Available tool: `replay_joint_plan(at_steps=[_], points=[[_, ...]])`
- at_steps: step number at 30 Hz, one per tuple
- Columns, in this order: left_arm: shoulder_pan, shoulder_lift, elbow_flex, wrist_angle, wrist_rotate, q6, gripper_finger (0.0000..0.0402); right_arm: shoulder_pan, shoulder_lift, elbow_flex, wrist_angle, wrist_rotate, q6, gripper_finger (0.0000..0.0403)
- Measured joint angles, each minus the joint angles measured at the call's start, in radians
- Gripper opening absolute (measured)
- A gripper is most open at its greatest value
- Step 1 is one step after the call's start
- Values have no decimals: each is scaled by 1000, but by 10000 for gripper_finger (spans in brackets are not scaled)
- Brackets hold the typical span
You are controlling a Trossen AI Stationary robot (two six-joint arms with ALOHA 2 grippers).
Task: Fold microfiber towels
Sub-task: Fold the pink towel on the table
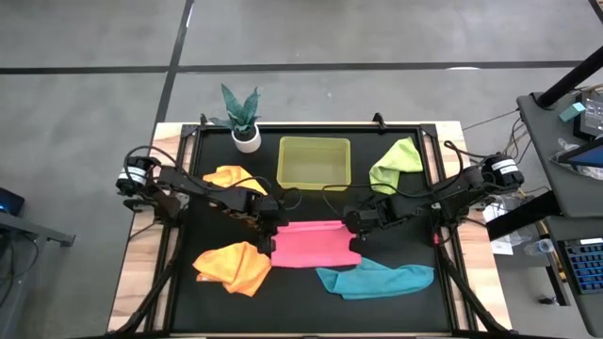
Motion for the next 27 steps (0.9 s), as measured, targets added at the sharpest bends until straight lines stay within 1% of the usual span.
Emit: replay_joint_plan(at_steps=[7,12,14,17,21,27], points=[[0,6,-20,16,-3,-13,0,-6,0,-3,36,3,-2,16],[0,6,-20,16,-32,-27,2,-16,0,-2,36,3,0,48],[2,6,-20,16,-33,-27,10,-21,0,-2,35,4,0,63],[6,6,-20,16,-35,-27,38,-28,0,-2,24,5,-6,87],[9,6,-20,16,-60,-25,92,-29,-7,-2,21,7,-33,111],[10,3,-20,14,-120,24,168,-26,-31,-1,25,4,-39,127]])
